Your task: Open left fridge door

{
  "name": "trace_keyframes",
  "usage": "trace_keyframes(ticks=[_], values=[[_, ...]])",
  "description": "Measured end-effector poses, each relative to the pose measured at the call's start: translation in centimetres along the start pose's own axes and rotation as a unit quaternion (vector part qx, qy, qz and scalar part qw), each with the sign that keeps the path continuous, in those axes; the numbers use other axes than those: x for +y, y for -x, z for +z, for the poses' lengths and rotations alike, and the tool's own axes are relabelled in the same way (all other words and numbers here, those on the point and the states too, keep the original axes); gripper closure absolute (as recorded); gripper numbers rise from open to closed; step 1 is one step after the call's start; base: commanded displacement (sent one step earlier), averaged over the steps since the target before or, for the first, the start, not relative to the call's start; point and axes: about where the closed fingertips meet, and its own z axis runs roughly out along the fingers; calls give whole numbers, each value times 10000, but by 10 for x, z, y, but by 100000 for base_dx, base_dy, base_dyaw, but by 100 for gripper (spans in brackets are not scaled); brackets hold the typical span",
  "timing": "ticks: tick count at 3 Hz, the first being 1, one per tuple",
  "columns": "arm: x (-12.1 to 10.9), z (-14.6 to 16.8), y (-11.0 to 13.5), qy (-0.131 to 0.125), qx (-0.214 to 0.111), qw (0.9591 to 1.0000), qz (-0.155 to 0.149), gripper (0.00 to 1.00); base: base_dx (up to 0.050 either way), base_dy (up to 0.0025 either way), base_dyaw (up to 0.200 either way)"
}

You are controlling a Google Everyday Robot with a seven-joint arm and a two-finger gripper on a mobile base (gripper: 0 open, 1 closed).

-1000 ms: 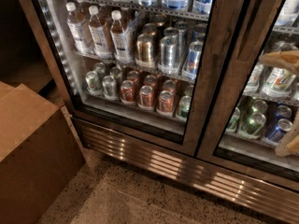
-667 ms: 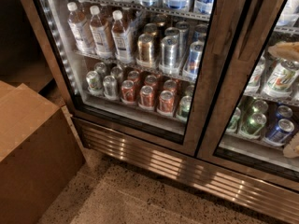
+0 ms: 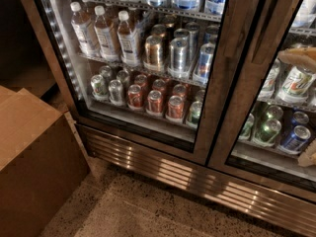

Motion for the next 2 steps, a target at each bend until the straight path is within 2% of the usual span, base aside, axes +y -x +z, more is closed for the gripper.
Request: trace_keyframes(ticks=[1,2], values=[[3,5,-8,215,-1006,9947,81,0,0,0,0],[2,7,-5,222,-1117,9934,109,0,0,0,0]])
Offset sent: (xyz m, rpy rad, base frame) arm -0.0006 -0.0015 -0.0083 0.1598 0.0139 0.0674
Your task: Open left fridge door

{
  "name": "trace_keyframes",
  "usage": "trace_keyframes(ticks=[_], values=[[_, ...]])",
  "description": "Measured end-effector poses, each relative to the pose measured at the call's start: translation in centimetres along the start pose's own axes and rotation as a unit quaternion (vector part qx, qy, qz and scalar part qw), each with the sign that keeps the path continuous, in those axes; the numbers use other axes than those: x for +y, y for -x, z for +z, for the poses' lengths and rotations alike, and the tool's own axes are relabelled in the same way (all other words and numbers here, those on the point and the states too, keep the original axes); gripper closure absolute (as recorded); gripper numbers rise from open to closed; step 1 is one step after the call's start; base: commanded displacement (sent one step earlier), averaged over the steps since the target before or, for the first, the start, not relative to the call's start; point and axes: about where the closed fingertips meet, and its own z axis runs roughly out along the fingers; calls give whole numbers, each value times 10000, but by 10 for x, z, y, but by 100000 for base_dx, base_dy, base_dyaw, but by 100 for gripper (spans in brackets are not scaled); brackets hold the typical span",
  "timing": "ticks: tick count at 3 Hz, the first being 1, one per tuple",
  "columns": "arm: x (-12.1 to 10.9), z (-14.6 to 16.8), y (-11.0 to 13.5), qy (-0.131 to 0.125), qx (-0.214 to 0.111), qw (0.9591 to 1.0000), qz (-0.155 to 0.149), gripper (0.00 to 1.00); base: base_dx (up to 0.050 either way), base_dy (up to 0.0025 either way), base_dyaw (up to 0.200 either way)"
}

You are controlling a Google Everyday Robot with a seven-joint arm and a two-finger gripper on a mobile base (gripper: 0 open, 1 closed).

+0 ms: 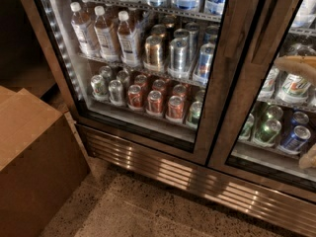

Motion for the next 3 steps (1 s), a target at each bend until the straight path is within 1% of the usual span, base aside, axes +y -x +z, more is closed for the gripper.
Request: trace_keyframes(ticks=[1,2,3], values=[[1,4,4,52,-17,10000,-47,0,0,0,0],[4,16,15,199,-63,9996,-184,0,0,0,0],[13,36,37,412,22,9980,-473,0,0,0,0]])
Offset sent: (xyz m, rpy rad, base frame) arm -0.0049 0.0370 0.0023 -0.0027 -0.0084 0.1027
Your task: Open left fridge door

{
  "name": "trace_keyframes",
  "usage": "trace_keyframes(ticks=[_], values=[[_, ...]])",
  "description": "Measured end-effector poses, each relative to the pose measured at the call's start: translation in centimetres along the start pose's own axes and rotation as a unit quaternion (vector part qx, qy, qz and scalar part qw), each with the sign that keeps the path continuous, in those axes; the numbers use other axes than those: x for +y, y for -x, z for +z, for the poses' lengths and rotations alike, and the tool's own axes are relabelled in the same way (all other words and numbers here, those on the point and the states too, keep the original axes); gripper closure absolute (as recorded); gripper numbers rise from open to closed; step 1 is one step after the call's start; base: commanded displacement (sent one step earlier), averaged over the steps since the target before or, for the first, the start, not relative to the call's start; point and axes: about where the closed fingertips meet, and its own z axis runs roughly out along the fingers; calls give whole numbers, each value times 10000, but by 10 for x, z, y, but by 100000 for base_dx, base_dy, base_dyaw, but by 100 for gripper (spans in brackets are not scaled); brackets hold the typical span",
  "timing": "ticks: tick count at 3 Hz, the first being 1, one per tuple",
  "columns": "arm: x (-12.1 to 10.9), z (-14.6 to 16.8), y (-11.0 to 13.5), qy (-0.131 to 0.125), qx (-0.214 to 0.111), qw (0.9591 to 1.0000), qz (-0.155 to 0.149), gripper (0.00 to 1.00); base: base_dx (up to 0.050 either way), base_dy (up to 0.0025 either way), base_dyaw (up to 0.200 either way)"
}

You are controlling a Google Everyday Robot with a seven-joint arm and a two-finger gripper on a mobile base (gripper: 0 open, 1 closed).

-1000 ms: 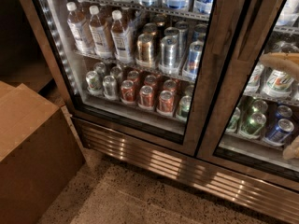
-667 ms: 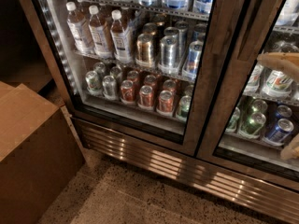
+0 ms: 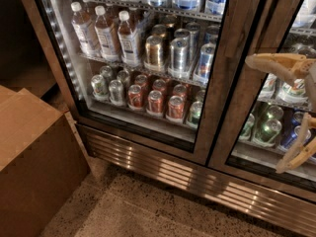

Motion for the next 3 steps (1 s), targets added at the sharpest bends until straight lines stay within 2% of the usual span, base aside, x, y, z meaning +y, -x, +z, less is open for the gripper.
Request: trace_keyframes(ticks=[1,2,3], values=[[0,0,1,6,7,10000,7,0,0,0,0],[-1,5,-7,312,-250,9984,395,0,0,0,0],[-6,9,-16,562,-438,9941,824,0,0,0,0]])
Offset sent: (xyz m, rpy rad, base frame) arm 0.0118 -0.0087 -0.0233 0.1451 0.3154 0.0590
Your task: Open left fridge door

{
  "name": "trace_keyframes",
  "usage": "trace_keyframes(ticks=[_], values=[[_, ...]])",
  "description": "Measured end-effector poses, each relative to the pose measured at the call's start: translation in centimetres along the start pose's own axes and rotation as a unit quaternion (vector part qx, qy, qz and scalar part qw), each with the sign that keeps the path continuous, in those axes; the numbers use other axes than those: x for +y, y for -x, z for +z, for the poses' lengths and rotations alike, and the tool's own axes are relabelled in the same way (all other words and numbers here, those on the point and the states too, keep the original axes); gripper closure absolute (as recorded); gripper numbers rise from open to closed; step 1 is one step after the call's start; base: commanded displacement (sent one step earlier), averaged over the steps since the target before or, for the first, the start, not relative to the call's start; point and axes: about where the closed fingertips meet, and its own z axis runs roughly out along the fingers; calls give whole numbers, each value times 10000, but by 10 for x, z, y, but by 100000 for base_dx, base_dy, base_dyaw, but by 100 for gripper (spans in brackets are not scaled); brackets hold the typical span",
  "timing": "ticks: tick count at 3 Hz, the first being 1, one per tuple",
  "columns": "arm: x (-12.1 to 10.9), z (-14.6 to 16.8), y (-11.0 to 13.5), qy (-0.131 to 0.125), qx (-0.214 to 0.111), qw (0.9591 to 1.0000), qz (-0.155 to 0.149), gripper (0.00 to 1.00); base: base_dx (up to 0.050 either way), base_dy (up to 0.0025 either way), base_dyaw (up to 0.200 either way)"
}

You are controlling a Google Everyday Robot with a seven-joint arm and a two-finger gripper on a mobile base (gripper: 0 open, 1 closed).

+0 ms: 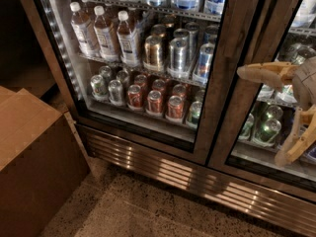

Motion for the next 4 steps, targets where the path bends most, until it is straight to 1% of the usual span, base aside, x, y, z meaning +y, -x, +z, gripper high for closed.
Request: trace_keyframes(ticks=[1,2,3,4], values=[[0,0,0,-2,0,10000,-2,0,0,0,0],[-2,-2,-1,-277,-303,9991,61,0,0,0,0],[0,-6,-3,-719,-464,9963,102,0,0,0,0],[1,-5,-6,-1069,-367,9935,146,0,0,0,0]])
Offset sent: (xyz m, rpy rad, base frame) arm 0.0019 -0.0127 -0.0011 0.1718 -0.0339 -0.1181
